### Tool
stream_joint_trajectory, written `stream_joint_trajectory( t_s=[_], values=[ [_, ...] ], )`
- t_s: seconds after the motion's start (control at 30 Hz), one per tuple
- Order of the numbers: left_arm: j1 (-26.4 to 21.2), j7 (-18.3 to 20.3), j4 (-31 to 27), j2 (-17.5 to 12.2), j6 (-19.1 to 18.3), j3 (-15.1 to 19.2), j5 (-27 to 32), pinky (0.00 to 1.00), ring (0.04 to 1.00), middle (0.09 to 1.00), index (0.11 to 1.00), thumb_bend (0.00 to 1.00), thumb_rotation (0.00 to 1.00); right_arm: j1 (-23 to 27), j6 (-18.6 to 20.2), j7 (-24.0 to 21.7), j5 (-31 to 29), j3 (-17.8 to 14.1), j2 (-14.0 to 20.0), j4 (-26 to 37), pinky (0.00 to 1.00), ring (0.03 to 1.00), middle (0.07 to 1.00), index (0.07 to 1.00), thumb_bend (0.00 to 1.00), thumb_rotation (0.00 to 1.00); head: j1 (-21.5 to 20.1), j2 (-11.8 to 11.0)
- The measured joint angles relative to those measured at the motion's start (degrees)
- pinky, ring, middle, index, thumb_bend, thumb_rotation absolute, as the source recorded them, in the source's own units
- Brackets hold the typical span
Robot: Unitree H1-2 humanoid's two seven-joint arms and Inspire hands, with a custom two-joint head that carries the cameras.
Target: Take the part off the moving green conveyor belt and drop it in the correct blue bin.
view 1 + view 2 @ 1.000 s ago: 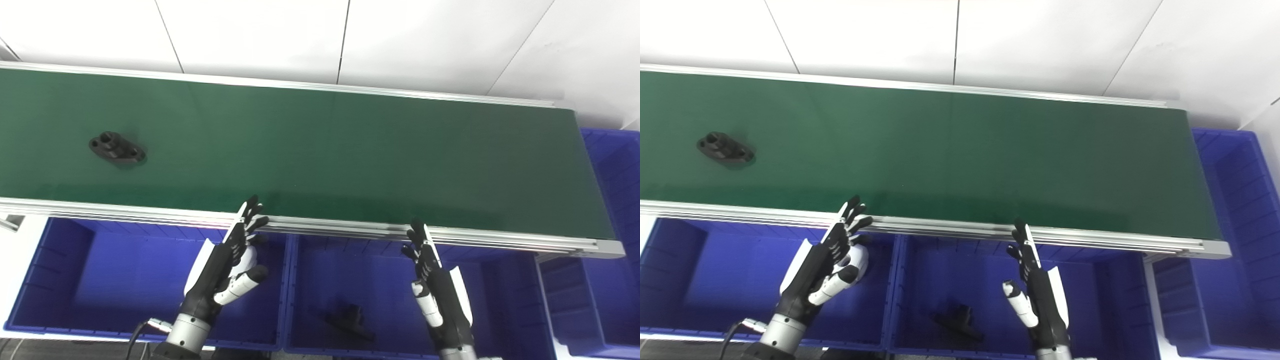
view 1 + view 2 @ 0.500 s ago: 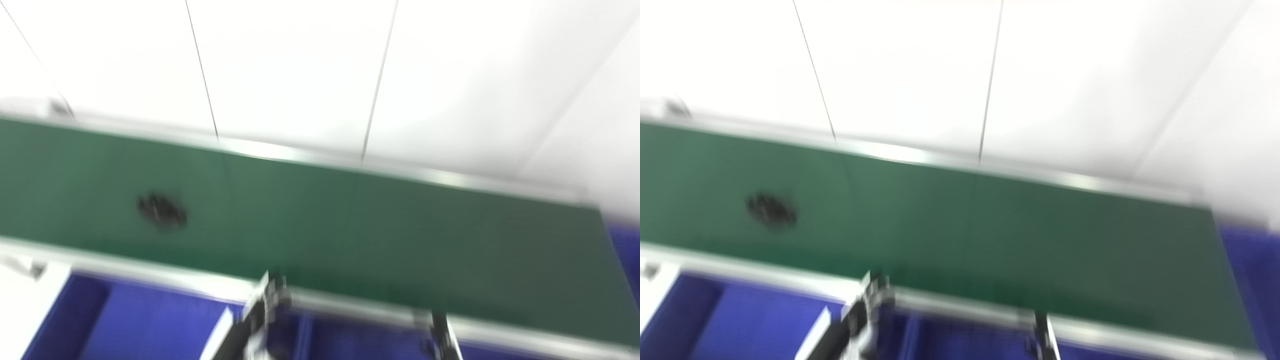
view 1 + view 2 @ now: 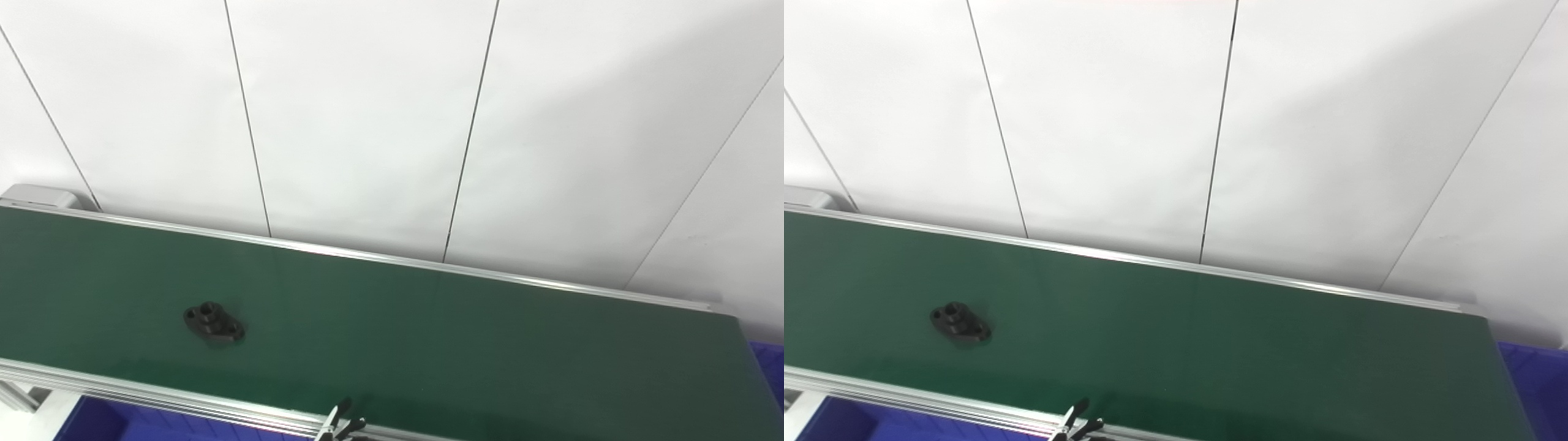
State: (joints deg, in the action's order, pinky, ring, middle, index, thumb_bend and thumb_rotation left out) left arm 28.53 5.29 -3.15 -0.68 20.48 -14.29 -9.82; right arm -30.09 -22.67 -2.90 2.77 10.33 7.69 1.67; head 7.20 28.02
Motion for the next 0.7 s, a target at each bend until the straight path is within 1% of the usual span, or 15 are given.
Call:
stream_joint_trajectory(
  t_s=[0.07,0.1,0.13,0.2,0.27,0.3,0.37,0.4,0.47,0.5,0.57,0.6,0.63,0.7],
  values=[
    [0.00,-0.13,-0.18,0.27,-0.15,-0.42,-0.49,0.73,0.855,0.941,1.000,0.81,0.75,-0.01,0.13,-0.52,-0.60,-0.48,0.36,0.32,0.99,1.000,1.000,1.000,0.92,0.98,0.10,0.45],
    [-0.01,-0.15,-0.28,0.46,-0.25,-0.55,-0.83,0.73,0.857,0.942,1.000,0.81,0.74,0.00,0.21,-0.65,-0.88,-0.68,0.57,0.45,0.99,1.000,1.000,1.000,0.92,0.99,0.18,1.58],
    [0.00,-0.16,-0.44,0.67,-0.43,-0.67,-0.89,0.72,0.859,0.943,1.000,0.81,0.75,-0.01,0.59,-0.83,-1.00,-0.89,0.77,0.70,0.99,1.000,1.000,1.000,0.93,0.99,0.10,2.03],
    [0.02,-0.27,-1.32,1.25,-1.14,-0.81,-1.14,0.72,0.862,0.943,1.000,0.83,0.75,-0.06,1.48,-1.29,-1.02,-1.24,1.18,1.94,0.98,1.000,1.000,1.000,0.93,0.98,-0.51,5.97],
    [0.00,-0.48,-2.90,1.71,-2.27,-0.96,-1.44,0.73,0.871,0.948,1.000,0.84,0.73,-0.04,2.00,-1.75,-1.03,-1.55,1.52,3.52,0.98,1.000,1.000,1.000,0.94,0.98,-0.69,6.43],
    [-0.05,-0.59,-3.36,1.92,-2.55,-0.97,-1.54,0.74,0.876,0.951,1.000,0.84,0.72,-0.03,2.17,-1.82,-1.03,-1.69,1.63,4.18,0.98,1.000,1.000,1.000,0.94,0.98,-1.22,8.00],
    [-0.01,-0.68,-3.88,2.12,-2.86,-1.18,-1.56,0.77,0.888,0.965,1.000,0.86,0.71,0.04,2.19,-2.03,-1.02,-2.02,1.85,4.76,0.96,1.000,1.000,1.000,0.94,0.99,-0.96,8.36],
    [0.01,-0.76,-4.03,2.17,-2.93,-1.35,-1.80,0.78,0.893,0.972,1.000,0.84,0.71,0.03,2.19,-2.19,-1.02,-2.25,2.03,4.81,0.95,0.998,1.000,1.000,0.94,0.99,-0.70,8.36],
    [0.01,-1.02,-4.14,2.34,-2.96,-1.75,-2.80,0.78,0.894,0.976,1.000,0.83,0.71,0.03,2.19,-2.57,-1.23,-2.72,2.47,4.81,0.94,0.997,1.000,1.000,0.94,0.98,3.85,8.71],
    [0.00,-1.21,-4.14,2.54,-3.02,-2.05,-3.47,0.77,0.892,0.975,1.000,0.84,0.70,0.04,2.18,-2.83,-1.50,-3.04,2.69,4.81,0.96,0.999,1.000,1.000,0.93,0.98,6.49,8.80],
    [0.00,-1.72,-4.15,3.33,-3.34,-2.65,-4.52,0.77,0.892,0.974,1.000,0.85,0.70,0.05,2.14,-3.27,-2.74,-3.57,3.13,4.82,0.97,1.000,1.000,1.000,0.93,0.98,6.95,8.80],
    [-0.02,-1.99,-4.17,3.72,-3.78,-2.97,-4.87,0.77,0.892,0.974,1.000,0.86,0.70,0.05,2.12,-3.56,-3.37,-3.69,3.35,4.83,0.98,1.000,1.000,1.000,0.92,0.99,8.69,9.15],
    [-0.06,-2.17,-4.19,4.06,-4.21,-3.22,-5.29,0.76,0.891,0.974,1.000,0.87,0.70,0.04,2.10,-3.85,-3.71,-3.80,3.56,4.98,0.98,1.000,1.000,1.000,0.91,1.00,9.23,9.50],
    [-0.07,-2.20,-4.38,4.10,-4.95,-3.45,-5.88,0.76,0.892,0.974,1.000,0.86,0.69,-0.19,2.10,-4.08,-3.64,-3.78,3.70,6.87,0.99,1.000,1.000,1.000,0.92,1.00,9.24,9.51]
  ],
)
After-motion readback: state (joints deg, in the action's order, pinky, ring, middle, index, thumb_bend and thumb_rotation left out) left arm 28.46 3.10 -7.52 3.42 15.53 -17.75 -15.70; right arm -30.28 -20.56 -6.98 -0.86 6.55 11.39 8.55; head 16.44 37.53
